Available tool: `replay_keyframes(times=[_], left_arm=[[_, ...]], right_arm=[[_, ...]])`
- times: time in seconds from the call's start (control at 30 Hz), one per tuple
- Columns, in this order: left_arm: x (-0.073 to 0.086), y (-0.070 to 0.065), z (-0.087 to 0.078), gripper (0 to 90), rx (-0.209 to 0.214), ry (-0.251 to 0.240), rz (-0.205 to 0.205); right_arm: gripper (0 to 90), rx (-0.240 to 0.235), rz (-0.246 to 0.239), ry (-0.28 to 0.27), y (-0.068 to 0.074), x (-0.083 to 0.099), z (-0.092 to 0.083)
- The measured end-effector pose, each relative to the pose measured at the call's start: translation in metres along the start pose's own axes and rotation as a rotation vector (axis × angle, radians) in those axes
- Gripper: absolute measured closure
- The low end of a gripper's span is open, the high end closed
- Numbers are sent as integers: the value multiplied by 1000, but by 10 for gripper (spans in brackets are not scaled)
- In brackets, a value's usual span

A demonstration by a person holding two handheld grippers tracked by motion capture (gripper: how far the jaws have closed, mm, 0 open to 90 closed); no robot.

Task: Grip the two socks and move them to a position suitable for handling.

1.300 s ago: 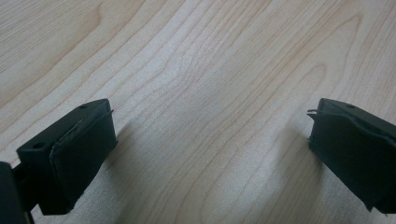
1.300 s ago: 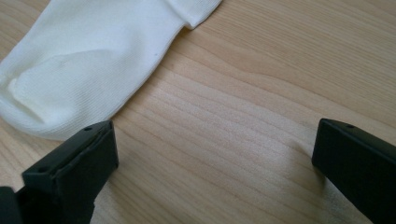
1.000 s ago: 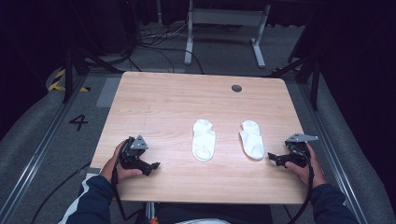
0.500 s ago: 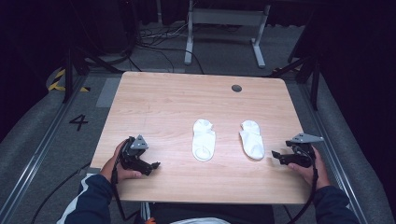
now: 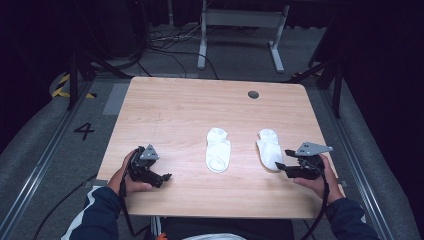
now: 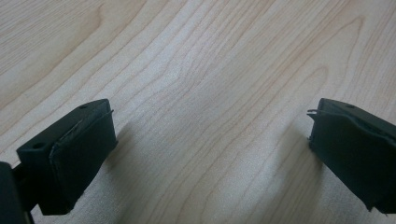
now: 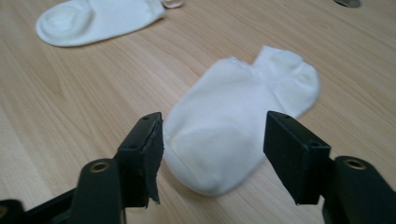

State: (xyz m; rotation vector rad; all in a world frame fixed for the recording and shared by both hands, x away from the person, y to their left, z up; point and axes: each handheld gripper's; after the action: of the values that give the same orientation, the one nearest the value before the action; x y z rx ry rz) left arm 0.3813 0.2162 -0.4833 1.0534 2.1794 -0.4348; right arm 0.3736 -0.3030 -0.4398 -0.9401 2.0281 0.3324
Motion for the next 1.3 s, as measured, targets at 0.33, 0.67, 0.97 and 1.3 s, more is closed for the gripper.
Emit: replay_keyframes(times=[0.33, 0.67, 0.97, 1.3], left_arm=[[0, 0, 0, 6, -1, 0, 0], [-1, -1, 1, 7, -4, 0, -10], [-17, -6, 8, 195, -15, -36, -46], [-70, -45, 35, 427, 142, -90, 143]], right_arm=[[512, -83, -75, 67, 22, -8, 30], [585, -93, -43, 119, 19, -3, 44], [672, -106, -11, 119, 15, 2, 47], [732, -108, -24, 117, 15, 4, 45]])
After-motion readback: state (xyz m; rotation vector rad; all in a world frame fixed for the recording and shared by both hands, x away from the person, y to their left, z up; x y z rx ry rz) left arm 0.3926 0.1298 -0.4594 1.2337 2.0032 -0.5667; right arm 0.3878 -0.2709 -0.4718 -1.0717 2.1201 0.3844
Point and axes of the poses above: each handheld gripper's, and its own axes: z roughly forward along the jaws, x roughly out of its underside, y roughly to its left, and after that the axes turned 3 degrees about -y, right-handed
